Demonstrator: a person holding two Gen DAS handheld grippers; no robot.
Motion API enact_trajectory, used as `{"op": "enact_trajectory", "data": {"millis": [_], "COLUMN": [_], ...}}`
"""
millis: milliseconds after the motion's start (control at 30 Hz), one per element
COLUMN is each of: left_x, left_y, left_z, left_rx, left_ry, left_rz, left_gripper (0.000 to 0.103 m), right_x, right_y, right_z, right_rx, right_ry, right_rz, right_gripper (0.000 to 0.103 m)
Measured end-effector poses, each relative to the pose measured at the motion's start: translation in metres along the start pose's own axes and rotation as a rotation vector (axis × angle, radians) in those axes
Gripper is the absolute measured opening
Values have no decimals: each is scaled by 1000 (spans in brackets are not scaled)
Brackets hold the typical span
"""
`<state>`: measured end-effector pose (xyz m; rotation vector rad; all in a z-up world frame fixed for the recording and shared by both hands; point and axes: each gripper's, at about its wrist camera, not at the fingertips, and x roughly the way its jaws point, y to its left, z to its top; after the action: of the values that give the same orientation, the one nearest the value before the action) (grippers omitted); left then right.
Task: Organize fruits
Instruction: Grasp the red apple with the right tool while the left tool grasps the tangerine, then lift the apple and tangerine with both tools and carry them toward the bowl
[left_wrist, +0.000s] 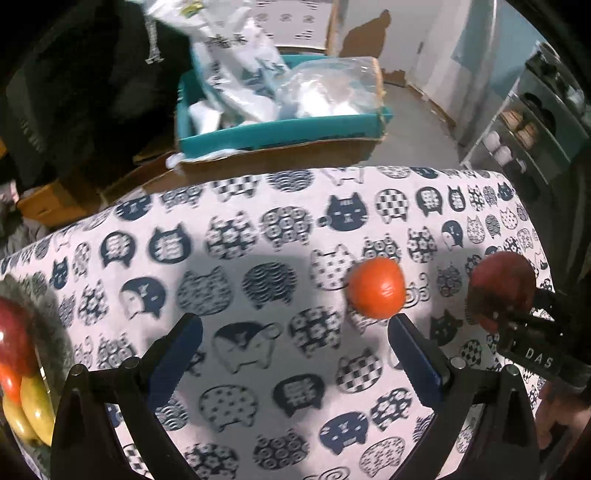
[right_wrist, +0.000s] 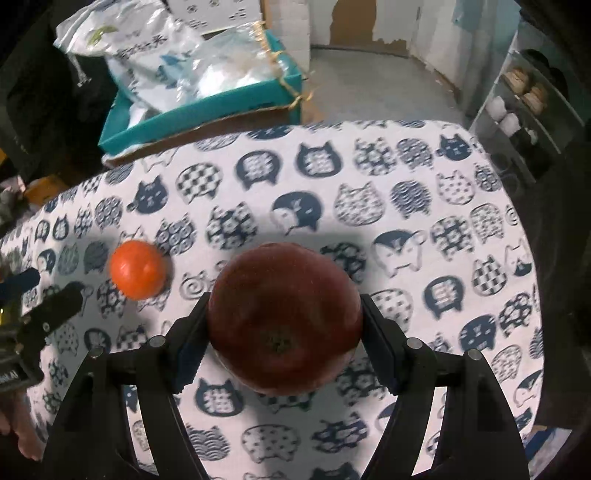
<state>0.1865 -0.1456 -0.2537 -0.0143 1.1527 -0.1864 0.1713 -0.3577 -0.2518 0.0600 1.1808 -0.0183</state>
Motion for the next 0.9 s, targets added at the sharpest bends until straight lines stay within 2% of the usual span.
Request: {"op": "enact_trajectory", "data": {"millis": [233,400,467,533,600,667,733,900], "left_x": [13,27,34,39,42,41,38,29], "left_y": [-25,-33,-34,-34,-33,-32,-33,-38], "left_z": [13,17,17,17,16,15,14,13], "left_rx": [13,-16,-24,-31,-37,-39,-35,5], "left_ry": [16,43,68,88,100,100,95,64], "left_rz": [-45,-59,-63,-72,-86,-113,-146,-113], "left_gripper": [101,99,90,75,72,65,45,42], "right_x": [-5,-6,-5,-4,-3,-2,-2,-5], "right_y": [-15,-20,-22,-21,-20,-18,-16,-12], "right_z": [3,3,3,3,3,3,3,3], "right_rx": [50,78,92,95,94,88,83,77], "right_ry": [-13,-18,-18,-16,-13,-13,-13,-18], "right_rz": [1,3,7,10,14,16,17,16], "right_gripper": [75,75,75,75,75,75,75,75]}}
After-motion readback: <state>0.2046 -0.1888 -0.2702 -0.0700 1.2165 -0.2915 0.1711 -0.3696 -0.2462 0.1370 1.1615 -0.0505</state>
